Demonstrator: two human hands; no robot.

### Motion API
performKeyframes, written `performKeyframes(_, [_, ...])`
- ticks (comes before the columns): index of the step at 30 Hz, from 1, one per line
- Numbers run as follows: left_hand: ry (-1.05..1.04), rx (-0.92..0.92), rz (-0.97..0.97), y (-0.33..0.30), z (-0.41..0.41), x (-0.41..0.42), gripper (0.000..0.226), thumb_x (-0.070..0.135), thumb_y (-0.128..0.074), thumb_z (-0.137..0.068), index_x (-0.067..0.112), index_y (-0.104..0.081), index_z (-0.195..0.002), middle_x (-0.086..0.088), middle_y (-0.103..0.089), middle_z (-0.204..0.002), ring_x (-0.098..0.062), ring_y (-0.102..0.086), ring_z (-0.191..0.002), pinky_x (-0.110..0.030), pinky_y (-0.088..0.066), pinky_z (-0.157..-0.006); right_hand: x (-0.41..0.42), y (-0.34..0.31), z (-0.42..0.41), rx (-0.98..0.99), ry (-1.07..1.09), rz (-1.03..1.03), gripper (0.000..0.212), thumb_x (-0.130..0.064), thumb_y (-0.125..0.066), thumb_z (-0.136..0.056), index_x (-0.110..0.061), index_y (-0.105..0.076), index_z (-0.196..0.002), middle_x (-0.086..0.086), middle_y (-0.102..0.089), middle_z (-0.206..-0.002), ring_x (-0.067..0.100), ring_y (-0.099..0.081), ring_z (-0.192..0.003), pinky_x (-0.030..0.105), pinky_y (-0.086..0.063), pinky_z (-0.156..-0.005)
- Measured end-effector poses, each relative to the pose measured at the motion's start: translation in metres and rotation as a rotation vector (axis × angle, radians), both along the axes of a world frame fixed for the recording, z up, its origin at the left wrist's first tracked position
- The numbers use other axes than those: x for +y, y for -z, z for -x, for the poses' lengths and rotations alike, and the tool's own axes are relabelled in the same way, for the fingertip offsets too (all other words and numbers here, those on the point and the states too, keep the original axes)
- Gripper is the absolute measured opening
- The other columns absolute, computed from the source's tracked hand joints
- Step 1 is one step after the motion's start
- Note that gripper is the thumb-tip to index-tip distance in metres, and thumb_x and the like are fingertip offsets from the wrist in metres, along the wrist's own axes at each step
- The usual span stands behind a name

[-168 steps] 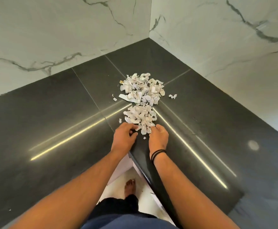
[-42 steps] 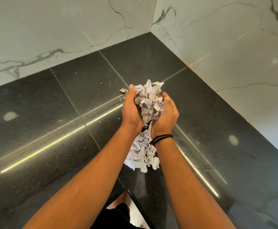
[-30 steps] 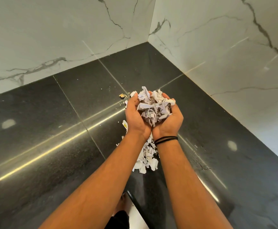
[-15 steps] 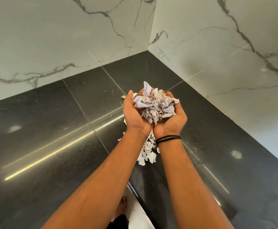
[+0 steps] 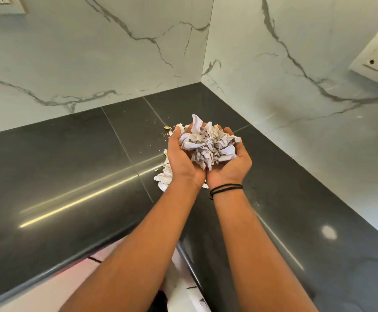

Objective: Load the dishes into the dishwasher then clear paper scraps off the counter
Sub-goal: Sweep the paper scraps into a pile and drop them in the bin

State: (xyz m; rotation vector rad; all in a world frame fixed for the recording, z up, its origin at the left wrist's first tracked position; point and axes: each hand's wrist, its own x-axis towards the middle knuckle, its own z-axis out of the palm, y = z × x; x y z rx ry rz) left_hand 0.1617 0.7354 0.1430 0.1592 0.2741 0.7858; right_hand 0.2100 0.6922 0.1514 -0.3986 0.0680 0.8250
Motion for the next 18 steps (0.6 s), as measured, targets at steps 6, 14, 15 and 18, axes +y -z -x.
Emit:
performKeyframes(6, [-0.049, 0.008, -0.008, -0.009, 0.031, -0.060, 0.065, 0.048, -0.048, -0.097, 0.003, -0.055, -0.142, -0.022, -0.056, -0.143, -0.040, -0.054, -0.133, -0.054, -0.042, -0.112, -0.053, -0.008, 0.029, -0.038, -0.050, 0.014, 0.031, -0.026, -0.041, -0.100, -0.006, -0.066, -0.104, 0.017, -0.070, -0.105, 0.034, -0.067, -0.100, 0.046, -0.055, -0.089])
performKeyframes(14, [-0.191, 0.023, -0.027, -0.011, 0.107, -0.095, 0.052, 0.046, -0.041, -0.100, 0.007, -0.066, -0.125, -0.023, -0.062, -0.135, -0.041, -0.056, -0.130, -0.056, -0.040, -0.114, -0.080, -0.008, 0.099, -0.066, -0.185, 0.035, 0.044, -0.027, -0.042, -0.098, -0.003, -0.064, -0.126, 0.018, -0.067, -0.125, 0.036, -0.063, -0.117, 0.049, -0.048, -0.104])
performKeyframes(15, [-0.210, 0.024, -0.025, -0.010, 0.118, -0.096, 0.051, 0.046, -0.042, -0.100, 0.007, -0.065, -0.125, -0.023, -0.063, -0.133, -0.041, -0.056, -0.130, -0.056, -0.040, -0.113, -0.079, -0.005, 0.108, -0.066, -0.196, 0.036, 0.047, -0.028, -0.043, -0.097, -0.003, -0.060, -0.133, 0.018, -0.064, -0.130, 0.036, -0.061, -0.121, 0.050, -0.045, -0.107])
performKeyframes(18, [-0.256, 0.022, -0.009, -0.004, 0.153, -0.097, 0.058, 0.045, -0.046, -0.098, 0.006, -0.056, -0.140, -0.024, -0.058, -0.140, -0.042, -0.054, -0.133, -0.057, -0.039, -0.114, -0.079, 0.001, 0.140, -0.058, -0.235, 0.052, 0.043, -0.027, -0.042, -0.097, -0.004, -0.062, -0.127, 0.017, -0.064, -0.128, 0.035, -0.062, -0.118, 0.049, -0.046, -0.106])
